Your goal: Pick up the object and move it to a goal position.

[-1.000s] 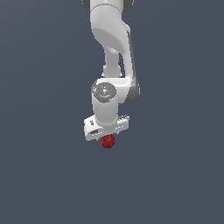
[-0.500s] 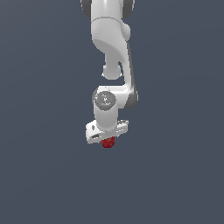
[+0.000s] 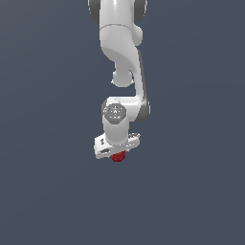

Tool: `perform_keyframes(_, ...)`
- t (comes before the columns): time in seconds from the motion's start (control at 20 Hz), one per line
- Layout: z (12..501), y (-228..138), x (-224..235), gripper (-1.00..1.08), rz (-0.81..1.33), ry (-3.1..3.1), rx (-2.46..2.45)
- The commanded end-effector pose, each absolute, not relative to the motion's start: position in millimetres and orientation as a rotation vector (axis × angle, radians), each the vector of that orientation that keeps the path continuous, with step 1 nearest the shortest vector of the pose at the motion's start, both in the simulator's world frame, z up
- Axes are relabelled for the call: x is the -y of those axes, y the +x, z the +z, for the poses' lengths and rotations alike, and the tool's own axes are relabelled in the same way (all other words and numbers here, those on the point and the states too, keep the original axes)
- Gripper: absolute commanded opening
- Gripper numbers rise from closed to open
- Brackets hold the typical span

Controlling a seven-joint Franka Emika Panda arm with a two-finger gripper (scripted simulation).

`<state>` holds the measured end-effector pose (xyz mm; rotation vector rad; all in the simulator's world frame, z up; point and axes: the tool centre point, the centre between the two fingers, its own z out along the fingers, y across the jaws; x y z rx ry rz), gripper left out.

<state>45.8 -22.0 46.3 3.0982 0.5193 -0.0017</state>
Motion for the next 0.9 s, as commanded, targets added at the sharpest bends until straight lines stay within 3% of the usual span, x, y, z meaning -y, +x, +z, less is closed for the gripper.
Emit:
perform_keyframes(0.0, 46.2, 46.3, 21.4, -1.0, 0.0, 3.098, -0.521)
perform_keyframes(0.85, 58.3, 30.2, 14.2, -1.0, -0.002, 3.098, -0.519)
